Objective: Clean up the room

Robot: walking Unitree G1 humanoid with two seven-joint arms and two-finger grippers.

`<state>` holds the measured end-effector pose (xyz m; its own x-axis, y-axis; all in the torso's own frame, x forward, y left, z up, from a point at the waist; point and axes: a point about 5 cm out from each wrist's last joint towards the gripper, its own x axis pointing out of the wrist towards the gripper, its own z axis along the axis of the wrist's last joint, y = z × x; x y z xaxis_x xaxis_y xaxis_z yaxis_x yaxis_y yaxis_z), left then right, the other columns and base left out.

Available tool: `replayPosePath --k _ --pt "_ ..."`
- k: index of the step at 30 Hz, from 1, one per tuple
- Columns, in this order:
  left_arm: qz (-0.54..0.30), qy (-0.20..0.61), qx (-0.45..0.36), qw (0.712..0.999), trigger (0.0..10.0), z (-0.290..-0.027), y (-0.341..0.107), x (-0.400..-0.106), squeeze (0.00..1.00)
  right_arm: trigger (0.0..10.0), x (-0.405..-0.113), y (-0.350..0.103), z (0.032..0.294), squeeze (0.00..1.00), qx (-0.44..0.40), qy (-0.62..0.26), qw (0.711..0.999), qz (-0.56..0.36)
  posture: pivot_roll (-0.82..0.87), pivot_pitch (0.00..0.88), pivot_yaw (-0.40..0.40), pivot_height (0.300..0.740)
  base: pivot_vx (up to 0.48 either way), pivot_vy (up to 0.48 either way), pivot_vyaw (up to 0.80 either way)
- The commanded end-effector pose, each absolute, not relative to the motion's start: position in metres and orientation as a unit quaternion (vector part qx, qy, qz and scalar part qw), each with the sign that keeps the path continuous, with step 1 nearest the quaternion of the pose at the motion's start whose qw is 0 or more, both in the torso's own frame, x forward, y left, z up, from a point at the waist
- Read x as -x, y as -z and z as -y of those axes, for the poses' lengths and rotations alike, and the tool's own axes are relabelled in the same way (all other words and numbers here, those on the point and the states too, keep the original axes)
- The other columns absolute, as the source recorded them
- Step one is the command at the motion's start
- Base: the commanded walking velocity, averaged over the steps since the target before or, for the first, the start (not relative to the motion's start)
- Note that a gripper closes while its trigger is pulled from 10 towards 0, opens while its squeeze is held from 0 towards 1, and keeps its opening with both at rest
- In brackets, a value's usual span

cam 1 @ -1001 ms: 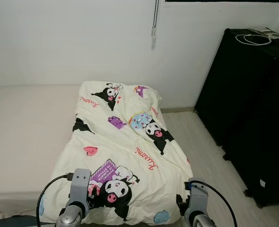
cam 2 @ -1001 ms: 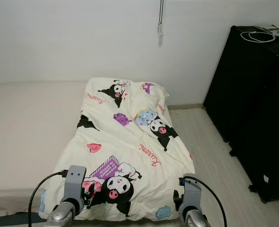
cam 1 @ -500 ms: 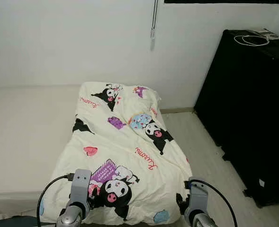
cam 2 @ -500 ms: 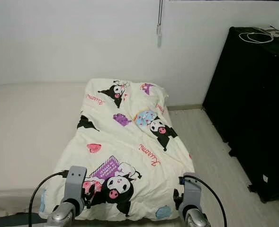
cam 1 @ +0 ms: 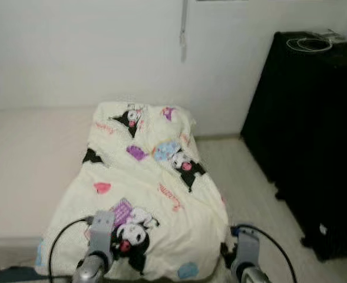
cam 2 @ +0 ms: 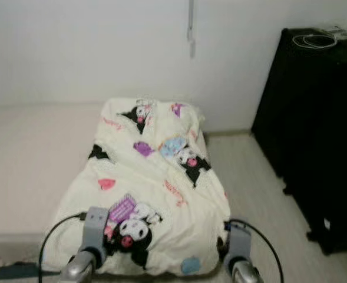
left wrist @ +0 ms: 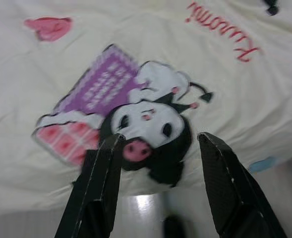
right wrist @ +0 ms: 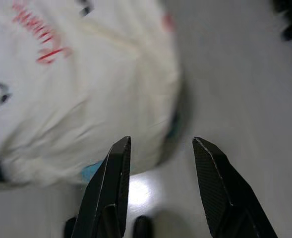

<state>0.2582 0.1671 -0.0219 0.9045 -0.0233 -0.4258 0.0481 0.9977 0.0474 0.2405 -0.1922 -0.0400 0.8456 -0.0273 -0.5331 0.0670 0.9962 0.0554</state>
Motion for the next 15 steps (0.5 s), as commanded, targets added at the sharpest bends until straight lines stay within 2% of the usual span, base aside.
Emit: replayPosePath --k 1,15 --pt "-0.233 0.013 -0.031 0.972 10.0 -0.1728 0.0277 -0.2514 0.0 10.0 -0.2361 0.0446 0.1854 0.0 -0.04 0.018 0.957 -0.288 0.05 0.089 -0.004 0.734 0.0 -0.416 0.0" --pt "-0.233 0.016 -0.035 0.972 10.0 -0.1741 0.0278 -0.2506 0.0 10.0 -0.2336 0.0463 0.1847 0.0 -0.042 0.019 0.956 -0.291 0.05 0.088 -0.001 0.734 0.0 -0.413 0.0"
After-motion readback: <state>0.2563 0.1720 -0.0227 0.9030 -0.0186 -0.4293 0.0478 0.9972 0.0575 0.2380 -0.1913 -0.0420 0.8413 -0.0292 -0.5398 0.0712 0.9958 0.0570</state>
